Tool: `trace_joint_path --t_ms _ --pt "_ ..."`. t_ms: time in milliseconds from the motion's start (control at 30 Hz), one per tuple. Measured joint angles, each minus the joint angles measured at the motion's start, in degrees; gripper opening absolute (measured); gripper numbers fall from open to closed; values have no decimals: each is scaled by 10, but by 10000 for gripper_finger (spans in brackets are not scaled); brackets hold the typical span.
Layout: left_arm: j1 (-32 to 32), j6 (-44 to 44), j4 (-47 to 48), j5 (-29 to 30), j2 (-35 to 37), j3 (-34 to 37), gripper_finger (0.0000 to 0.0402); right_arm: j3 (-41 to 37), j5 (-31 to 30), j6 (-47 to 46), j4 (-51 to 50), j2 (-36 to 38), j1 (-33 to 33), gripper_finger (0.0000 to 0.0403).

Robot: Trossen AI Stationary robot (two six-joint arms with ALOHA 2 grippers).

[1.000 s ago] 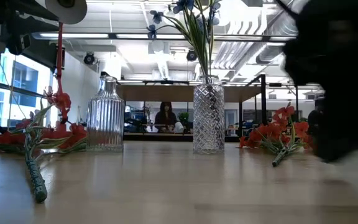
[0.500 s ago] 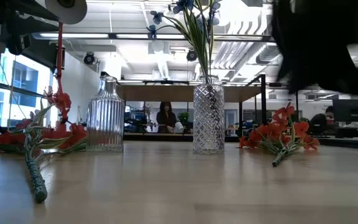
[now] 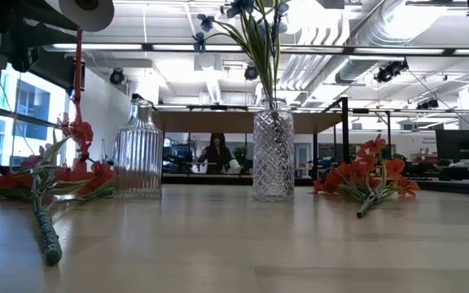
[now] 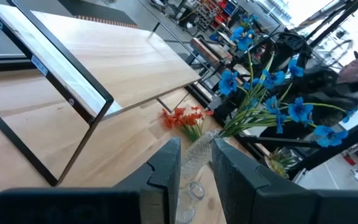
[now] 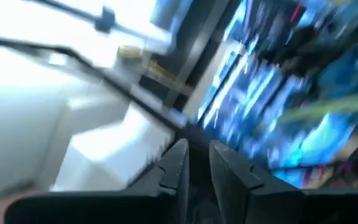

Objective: Pick and place flowers into a vace then onto a shelf
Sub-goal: Put the right orange flowers into the right transparent flower vase

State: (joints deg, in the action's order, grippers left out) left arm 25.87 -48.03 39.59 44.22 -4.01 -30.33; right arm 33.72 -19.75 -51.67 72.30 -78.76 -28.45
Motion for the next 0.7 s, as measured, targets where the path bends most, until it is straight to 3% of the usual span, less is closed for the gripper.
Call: trace_joint_path --t_ms 133,233,300,433,500,567,700 --pt "0 0 0 -1 0 0 127 115 83 12 -188 -2 7 45" --pt "0 0 0 -1 0 0 127 221 96 133 -301 -2 11 44" --pt "0 0 0 -2 0 0 127 291 73 236 -376 -1 11 44" --pt "0 -2 -2 -3 0 0 127 434 -68 362 -642 0 10 38" --pt "0 -2 -2 -8 0 0 127 506 -127 337 -831 -1 8 34" --pt "0 -2 -2 -22 0 0 127 576 -147 257 -1022 -6 8 31" --pt "0 -2 0 -49 0 0 127 668 -105 93 -1292 -26 7 32"
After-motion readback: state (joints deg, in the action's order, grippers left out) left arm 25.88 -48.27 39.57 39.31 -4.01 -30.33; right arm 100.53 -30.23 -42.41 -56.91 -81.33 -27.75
